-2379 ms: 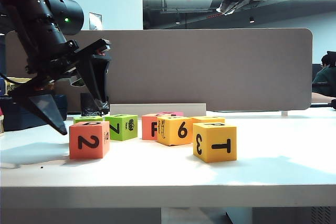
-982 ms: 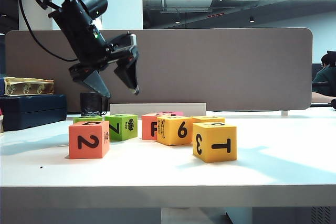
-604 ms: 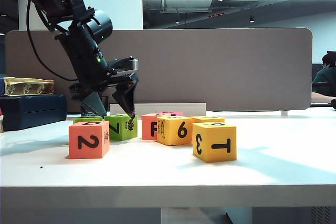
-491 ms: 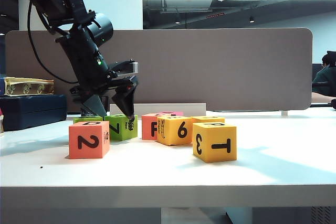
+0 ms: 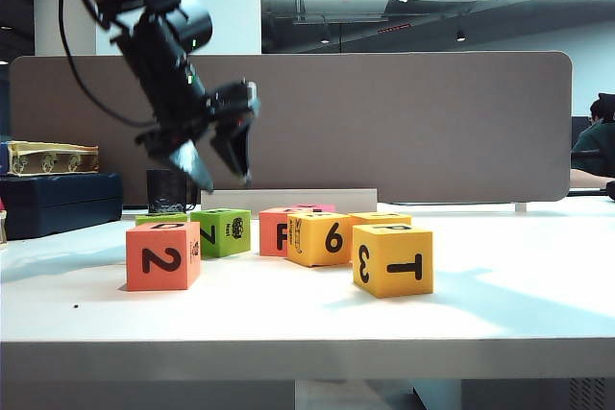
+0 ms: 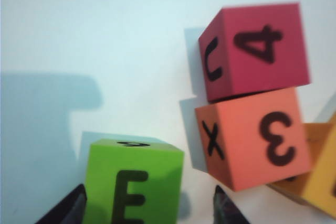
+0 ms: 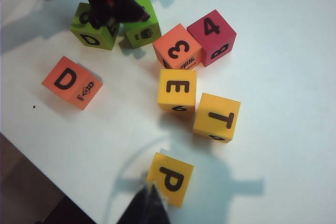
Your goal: Select the appropriate blocks from the scattered letter blocks on the table and arrange them in a row to spell out "DEEP".
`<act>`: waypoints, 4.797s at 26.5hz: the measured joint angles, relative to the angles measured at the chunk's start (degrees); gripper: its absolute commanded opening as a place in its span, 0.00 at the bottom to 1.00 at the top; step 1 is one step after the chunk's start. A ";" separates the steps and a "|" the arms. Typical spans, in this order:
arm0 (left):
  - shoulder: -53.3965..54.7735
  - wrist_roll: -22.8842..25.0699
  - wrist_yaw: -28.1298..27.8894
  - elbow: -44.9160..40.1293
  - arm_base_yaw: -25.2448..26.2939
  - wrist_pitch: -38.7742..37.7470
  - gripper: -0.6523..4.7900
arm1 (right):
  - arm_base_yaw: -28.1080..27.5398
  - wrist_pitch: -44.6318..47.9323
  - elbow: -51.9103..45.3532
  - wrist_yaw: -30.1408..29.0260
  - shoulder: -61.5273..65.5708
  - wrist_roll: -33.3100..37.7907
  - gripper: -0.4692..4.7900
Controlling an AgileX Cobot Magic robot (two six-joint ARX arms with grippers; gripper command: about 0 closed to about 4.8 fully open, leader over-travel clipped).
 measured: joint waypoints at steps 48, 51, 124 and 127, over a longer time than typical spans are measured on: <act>-1.55 -13.70 11.72 10.14 -0.39 -26.95 0.55 | -0.02 0.44 0.00 0.02 -0.02 0.00 0.09; -1.53 -14.19 11.34 10.01 -1.66 -31.63 0.55 | -0.02 0.44 0.00 0.02 -0.02 0.00 0.09; -2.69 -13.38 -13.42 3.04 -18.73 -22.75 0.86 | -0.28 -3.89 0.00 0.50 -0.22 -0.09 0.09; -2.69 -7.13 -14.67 3.04 -18.73 -20.20 0.86 | -0.28 -3.96 0.00 2.27 -0.46 -0.20 0.09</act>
